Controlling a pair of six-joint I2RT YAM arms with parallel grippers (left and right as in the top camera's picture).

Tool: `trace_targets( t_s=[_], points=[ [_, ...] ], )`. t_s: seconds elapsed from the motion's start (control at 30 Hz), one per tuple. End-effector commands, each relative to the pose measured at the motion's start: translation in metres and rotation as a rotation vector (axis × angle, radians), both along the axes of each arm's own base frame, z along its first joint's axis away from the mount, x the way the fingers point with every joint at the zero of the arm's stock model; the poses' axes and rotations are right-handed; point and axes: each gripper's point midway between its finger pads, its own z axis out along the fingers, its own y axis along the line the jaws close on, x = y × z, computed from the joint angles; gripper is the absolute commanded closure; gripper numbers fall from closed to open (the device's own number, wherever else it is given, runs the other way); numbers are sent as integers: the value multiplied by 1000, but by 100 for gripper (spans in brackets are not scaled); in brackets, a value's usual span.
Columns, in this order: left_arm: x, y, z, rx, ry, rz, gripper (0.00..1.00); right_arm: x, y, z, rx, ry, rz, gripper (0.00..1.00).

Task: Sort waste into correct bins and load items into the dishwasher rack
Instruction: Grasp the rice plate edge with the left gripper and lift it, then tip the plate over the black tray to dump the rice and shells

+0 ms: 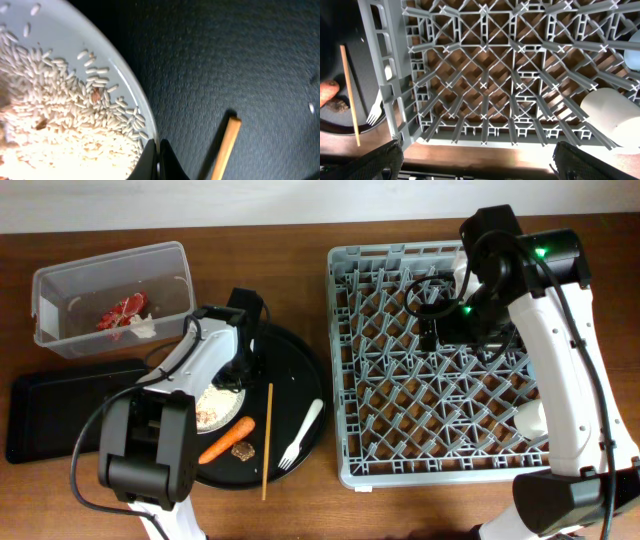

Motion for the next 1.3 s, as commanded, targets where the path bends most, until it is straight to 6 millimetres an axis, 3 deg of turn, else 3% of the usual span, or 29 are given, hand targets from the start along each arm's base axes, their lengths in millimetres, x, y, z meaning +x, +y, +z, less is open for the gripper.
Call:
trace_targets(
  t_s=[0.0,0.33,0.77,1.03,1.27],
  points=[
    [5,3,10,33,1,9,99,-1,1,1,11,2,10,1],
    [-5,20,30,123,4,12,99,-1,1,1,11,2,11,1],
    [-8,29,90,118,-139,20,100,-1,1,1,11,2,11,1],
    [-22,50,106,189,-131,39,100,-1,1,1,11,2,11,1],
    [-32,98,110,204,-71,130,100,-1,1,1,11,2,11,1]
  ],
)
